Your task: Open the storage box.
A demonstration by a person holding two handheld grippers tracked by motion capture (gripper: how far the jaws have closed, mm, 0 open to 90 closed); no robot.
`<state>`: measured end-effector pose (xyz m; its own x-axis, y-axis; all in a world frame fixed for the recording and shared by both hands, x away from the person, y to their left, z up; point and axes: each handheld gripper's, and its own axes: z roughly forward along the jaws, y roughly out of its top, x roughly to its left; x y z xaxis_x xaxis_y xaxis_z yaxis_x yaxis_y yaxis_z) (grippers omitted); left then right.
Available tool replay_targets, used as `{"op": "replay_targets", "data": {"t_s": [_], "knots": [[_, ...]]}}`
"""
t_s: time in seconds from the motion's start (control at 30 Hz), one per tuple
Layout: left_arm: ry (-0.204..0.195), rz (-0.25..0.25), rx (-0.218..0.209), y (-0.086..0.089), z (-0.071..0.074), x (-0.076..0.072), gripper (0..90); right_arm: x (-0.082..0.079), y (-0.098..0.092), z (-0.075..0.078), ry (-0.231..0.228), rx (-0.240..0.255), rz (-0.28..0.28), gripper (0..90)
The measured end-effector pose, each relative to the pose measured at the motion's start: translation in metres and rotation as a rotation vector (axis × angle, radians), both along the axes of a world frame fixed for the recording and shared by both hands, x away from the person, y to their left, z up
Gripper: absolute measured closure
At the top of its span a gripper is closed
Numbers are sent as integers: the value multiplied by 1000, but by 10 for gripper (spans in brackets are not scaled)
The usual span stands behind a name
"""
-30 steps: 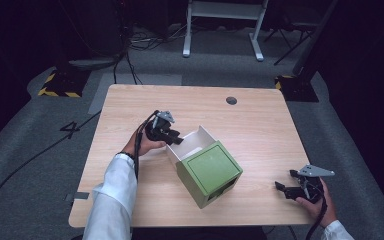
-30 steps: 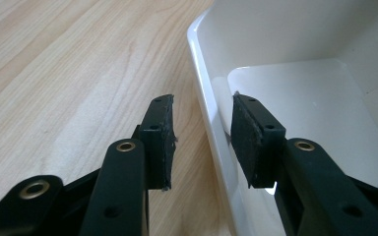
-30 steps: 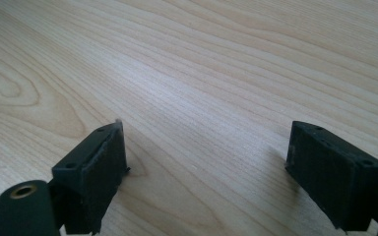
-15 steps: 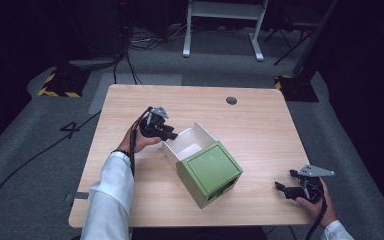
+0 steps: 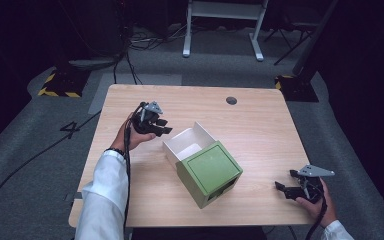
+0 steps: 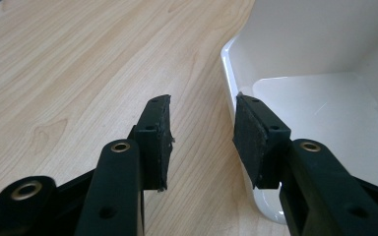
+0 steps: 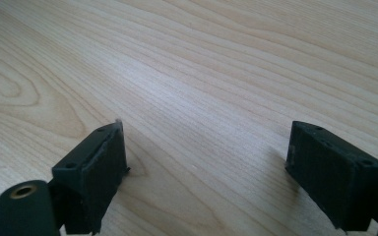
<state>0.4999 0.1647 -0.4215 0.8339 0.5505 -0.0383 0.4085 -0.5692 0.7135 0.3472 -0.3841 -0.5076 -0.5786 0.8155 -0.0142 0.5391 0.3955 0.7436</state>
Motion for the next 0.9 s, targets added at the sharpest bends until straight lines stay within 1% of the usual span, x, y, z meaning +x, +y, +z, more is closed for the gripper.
{"op": "replay_targets", "data": {"t_s": [0.13, 0.17, 0.23, 0.27, 0.3, 0.33, 0.37, 0.57, 0.6, 0.63, 0.7, 0.83, 0.9], "knots": [[-30, 17, 15, 5, 6, -3, 574, 0, 0, 0, 1, 0, -1, 154], [-40, 25, 29, 6, 8, -5, 567, 0, 0, 0, 1, 0, -1, 154], [-56, 37, 27, 8, 11, -8, 551, 0, 0, 0, 1, 0, -1, 154], [-60, 40, 34, 10, 13, -8, 548, 0, 0, 0, 1, 0, -1, 154], [-68, 52, 32, 11, 15, -10, 541, 0, 0, 0, 1, 0, -1, 154], [-67, 53, 32, 12, 16, -12, 533, 0, 0, 0, 0, 0, 0, 154], [-80, 59, 46, 15, 19, -15, 529, 0, 0, 0, 1, 0, -1, 154], [-104, 75, 46, 22, 27, -23, 487, 0, 0, 0, 0, 0, -2, 154], [-110, 79, 53, 24, 29, -25, 482, 0, 0, 0, 0, 0, -2, 154], [-118, 84, 55, 25, 31, -27, 469, 0, 0, 0, 0, 0, -2, 154], [-113, 90, 49, 27, 32, -29, 450, 0, 0, 0, 0, 0, -2, 154], [-124, 113, 71, 32, 34, -36, 388, 0, 0, 0, 0, -1, -2, 153], [-140, 129, 91, 33, 35, -39, 333, 0, 0, 0, 0, 0, -3, 154]]}}
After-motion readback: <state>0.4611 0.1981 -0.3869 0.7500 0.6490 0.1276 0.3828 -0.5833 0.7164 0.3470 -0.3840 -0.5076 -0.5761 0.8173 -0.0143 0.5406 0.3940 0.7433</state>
